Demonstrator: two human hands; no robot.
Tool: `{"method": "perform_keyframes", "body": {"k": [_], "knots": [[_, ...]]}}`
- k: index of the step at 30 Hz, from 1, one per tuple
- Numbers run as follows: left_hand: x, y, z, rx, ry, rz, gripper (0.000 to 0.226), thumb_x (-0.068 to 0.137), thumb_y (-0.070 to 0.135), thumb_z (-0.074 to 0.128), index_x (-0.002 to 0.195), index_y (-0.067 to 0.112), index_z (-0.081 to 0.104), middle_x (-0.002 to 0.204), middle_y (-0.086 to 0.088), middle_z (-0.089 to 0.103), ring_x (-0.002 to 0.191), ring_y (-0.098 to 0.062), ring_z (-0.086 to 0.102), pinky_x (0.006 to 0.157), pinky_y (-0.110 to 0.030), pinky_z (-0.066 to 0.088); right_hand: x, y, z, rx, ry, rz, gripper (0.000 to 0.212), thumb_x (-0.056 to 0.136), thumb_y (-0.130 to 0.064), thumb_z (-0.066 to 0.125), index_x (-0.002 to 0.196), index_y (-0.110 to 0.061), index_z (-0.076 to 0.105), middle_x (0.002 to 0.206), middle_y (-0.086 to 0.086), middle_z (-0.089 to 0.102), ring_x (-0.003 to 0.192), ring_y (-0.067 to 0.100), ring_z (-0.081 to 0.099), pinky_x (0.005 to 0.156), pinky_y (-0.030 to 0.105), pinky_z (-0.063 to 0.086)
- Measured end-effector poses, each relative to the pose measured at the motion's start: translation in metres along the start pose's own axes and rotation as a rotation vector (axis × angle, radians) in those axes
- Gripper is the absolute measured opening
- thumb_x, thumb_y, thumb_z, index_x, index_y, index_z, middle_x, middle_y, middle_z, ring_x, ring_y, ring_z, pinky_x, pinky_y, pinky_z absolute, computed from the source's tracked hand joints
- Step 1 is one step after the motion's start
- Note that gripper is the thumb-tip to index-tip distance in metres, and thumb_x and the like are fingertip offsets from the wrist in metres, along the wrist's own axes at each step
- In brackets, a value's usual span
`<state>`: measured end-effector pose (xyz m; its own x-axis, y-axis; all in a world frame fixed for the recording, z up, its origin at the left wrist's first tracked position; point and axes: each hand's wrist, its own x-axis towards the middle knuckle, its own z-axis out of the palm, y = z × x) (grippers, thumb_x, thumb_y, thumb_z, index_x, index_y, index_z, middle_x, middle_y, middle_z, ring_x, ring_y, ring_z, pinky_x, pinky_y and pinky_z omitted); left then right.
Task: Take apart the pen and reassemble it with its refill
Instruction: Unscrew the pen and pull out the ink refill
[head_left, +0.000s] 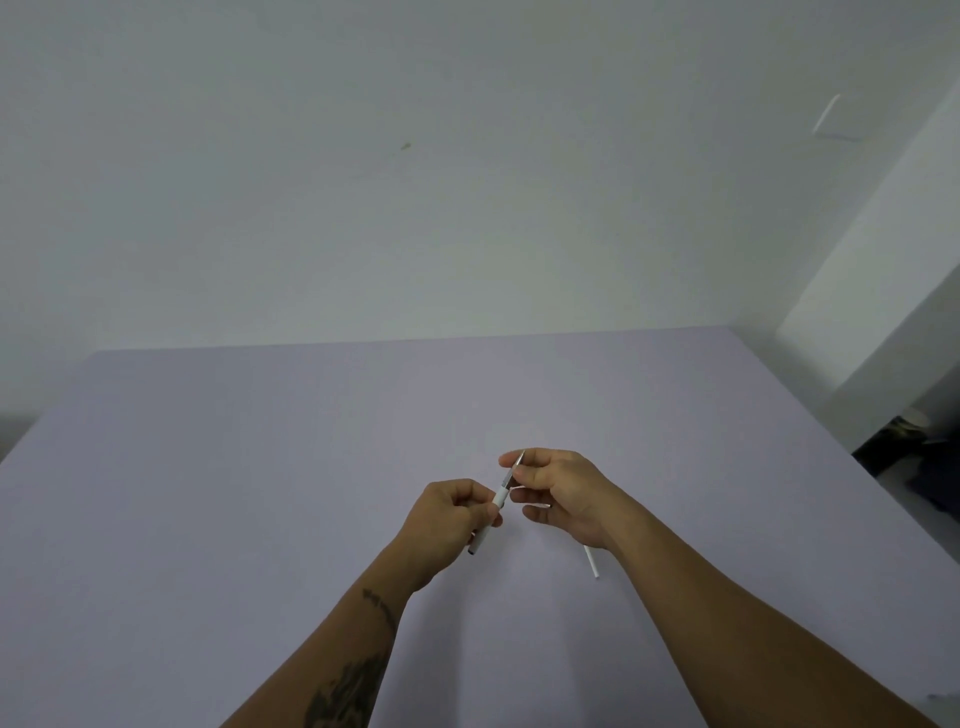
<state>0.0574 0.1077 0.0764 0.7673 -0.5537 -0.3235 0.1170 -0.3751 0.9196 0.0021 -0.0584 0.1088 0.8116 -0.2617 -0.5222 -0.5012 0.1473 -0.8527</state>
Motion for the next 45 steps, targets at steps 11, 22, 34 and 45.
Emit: {"method": "perform_keyframes", "body": {"k": [11,22,34,45], "knots": [[0.003,0.0,0.0,0.0,-0.038,0.004,0.018,0.094,0.014,0.057,0.091,0.016,0.074,0.088,-0.003,0.077,0.089,-0.024,0.064,0.083,-0.042,0.055,0.002,0.0,-0.001,0.05,0.013,0.001,0.024,0.1,-0.005,0.052,0.097,-0.012,0.075,0.094,0.006,0.07,0.09,0.02,0.065,0.079,0.034,0.051],[0.003,0.002,0.001,-0.02,-0.053,0.0,0.02,0.094,0.013,0.055,0.091,0.015,0.075,0.082,0.001,0.076,0.079,-0.017,0.062,0.07,-0.03,0.051,-0.001,0.0,-0.004,-0.062,-0.006,0.008,0.019,0.095,-0.017,0.062,0.11,-0.012,0.073,0.094,0.002,0.069,0.085,0.018,0.064,0.077,0.033,0.052],[0.003,0.0,0.004,-0.003,-0.046,-0.015,0.018,0.092,0.014,0.057,0.092,0.014,0.075,0.083,0.002,0.077,0.084,-0.019,0.062,0.077,-0.036,0.052,-0.003,-0.001,-0.007,0.014,0.086,-0.031,0.023,0.098,-0.005,0.054,0.099,-0.012,0.076,0.094,0.007,0.068,0.09,0.021,0.062,0.082,0.036,0.054],[0.009,0.001,0.013,-0.002,-0.01,-0.015,0.019,0.091,0.015,0.059,0.08,0.022,0.072,0.094,-0.009,0.076,0.086,-0.022,0.061,0.073,-0.035,0.053,0.001,-0.016,-0.025,-0.108,0.189,-0.135,0.016,0.097,-0.009,0.056,0.099,-0.012,0.072,0.092,0.005,0.078,0.077,0.015,0.071,0.065,0.025,0.053]]}}
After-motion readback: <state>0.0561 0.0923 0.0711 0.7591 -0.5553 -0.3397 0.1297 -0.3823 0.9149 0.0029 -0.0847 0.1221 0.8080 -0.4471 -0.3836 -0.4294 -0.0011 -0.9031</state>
